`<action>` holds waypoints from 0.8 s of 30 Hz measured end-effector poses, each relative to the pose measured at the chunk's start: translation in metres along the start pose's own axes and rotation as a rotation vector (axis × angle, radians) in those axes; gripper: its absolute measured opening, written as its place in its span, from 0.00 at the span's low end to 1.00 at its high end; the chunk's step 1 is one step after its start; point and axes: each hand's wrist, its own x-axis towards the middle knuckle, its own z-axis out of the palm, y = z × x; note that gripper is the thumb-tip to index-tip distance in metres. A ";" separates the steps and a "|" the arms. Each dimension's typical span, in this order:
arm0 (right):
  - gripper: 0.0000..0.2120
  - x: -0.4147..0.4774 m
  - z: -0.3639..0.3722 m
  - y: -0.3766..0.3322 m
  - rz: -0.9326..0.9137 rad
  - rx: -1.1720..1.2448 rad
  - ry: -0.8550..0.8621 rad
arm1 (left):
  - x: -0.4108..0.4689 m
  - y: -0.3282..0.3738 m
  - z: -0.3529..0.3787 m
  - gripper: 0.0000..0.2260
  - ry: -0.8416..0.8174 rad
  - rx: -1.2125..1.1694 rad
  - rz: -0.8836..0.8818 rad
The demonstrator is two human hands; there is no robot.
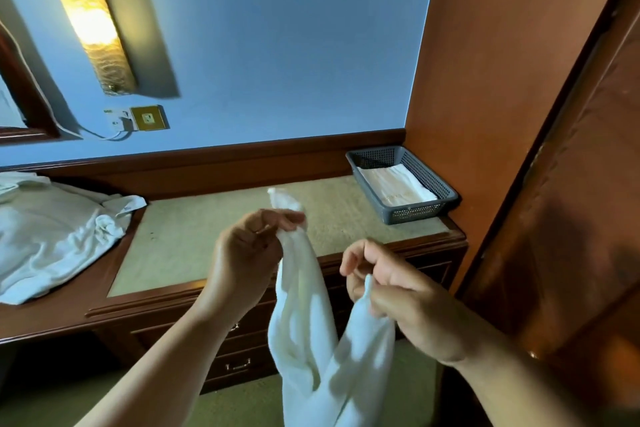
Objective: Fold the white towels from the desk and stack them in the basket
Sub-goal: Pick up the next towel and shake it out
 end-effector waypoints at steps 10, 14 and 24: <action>0.15 0.028 -0.015 -0.021 -0.326 -0.046 0.373 | -0.034 0.041 0.010 0.06 -0.307 -0.765 -0.187; 0.13 0.033 -0.008 -0.011 -0.324 -0.130 0.414 | -0.037 0.045 0.011 0.06 -0.316 -0.797 -0.213; 0.08 0.032 -0.007 -0.008 -0.272 0.006 0.155 | -0.033 0.049 0.010 0.05 -0.257 -0.705 -0.166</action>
